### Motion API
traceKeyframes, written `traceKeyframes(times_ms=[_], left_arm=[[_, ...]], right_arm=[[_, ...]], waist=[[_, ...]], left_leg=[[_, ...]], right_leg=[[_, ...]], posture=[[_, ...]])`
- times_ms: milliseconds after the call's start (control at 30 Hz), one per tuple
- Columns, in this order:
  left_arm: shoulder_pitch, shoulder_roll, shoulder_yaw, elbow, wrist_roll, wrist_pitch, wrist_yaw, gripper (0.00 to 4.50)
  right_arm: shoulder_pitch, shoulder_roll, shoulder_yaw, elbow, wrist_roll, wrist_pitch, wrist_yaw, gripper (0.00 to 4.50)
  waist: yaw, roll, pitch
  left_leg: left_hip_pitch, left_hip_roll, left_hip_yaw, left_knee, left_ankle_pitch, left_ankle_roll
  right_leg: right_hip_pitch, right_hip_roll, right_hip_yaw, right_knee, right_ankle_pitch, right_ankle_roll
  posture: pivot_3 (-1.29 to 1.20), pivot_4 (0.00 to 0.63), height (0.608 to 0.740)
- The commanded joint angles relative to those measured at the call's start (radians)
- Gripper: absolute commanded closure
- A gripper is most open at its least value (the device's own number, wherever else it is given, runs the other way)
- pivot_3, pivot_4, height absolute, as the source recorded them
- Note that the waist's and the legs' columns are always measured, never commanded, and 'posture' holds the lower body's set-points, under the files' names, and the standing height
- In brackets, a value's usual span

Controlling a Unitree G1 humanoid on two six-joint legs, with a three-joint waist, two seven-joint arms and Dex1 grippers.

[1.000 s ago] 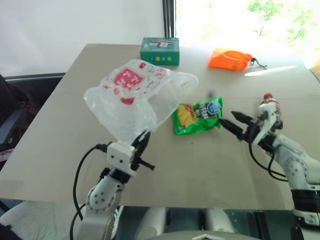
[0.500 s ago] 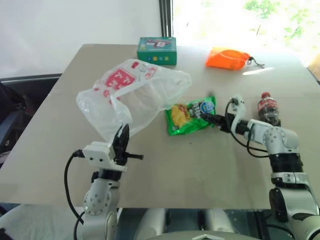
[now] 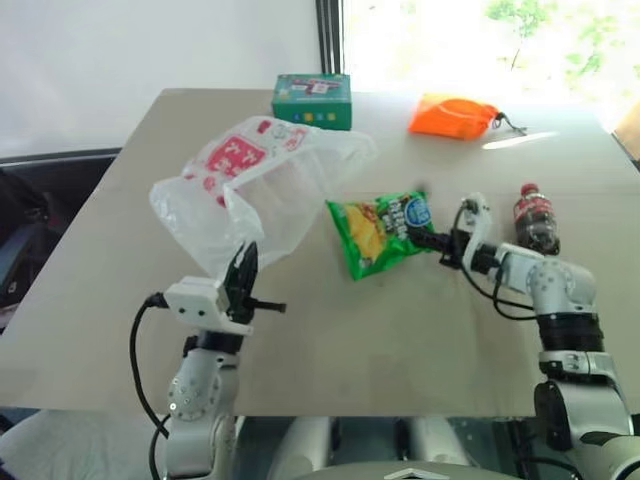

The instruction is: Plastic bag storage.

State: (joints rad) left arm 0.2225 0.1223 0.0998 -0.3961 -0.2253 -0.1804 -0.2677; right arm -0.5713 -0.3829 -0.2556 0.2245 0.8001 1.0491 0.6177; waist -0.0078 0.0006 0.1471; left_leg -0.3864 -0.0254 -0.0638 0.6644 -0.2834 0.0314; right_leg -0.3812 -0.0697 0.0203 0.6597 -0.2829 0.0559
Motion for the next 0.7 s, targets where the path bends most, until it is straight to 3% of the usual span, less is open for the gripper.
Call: traceKeyframes(times_ms=[33,167,433,700], left_arm=[[-0.006,0.009,-0.005,-0.002,-0.021,-0.032,-0.027,4.5],[-0.004,0.014,-0.025,0.005,-0.021,-0.045,-0.053,4.5],[0.004,0.016,-0.032,0.001,-0.028,-0.065,-0.074,4.5],[-0.014,0.036,-0.086,0.004,0.009,-0.079,-0.112,4.5]], right_arm=[[-0.012,-0.05,-0.1,-0.133,0.179,0.122,0.061,4.44],[-0.04,-0.01,-0.085,-0.196,0.215,0.161,-0.011,4.44],[-0.201,0.117,0.102,-0.061,-0.089,-0.005,-0.247,4.44],[-0.34,0.281,0.167,0.048,-0.19,-0.055,-0.319,4.44]], waist=[[-0.001,0.001,0.001],[-0.013,0.001,0.001],[-0.007,0.002,0.002],[-0.01,0.003,0.002]], left_leg=[[-0.001,0.0,0.0,0.0,0.0,0.0],[0.0,0.002,0.0,-0.001,0.0,0.0],[0.001,0.0,0.001,-0.002,0.0,0.0],[-0.013,0.0,0.003,0.001,0.004,-0.006]], right_leg=[[0.0,0.0,0.0,-0.001,0.0,0.0],[0.0,0.002,0.002,-0.001,0.0,0.0],[-0.002,0.002,0.001,0.001,0.0,0.0],[-0.016,0.003,0.0,0.004,0.0,0.0]], posture=[[0.0,0.15,0.74],[0.0,0.15,0.74],[0.0,0.15,0.74],[0.0,0.15,0.74]])
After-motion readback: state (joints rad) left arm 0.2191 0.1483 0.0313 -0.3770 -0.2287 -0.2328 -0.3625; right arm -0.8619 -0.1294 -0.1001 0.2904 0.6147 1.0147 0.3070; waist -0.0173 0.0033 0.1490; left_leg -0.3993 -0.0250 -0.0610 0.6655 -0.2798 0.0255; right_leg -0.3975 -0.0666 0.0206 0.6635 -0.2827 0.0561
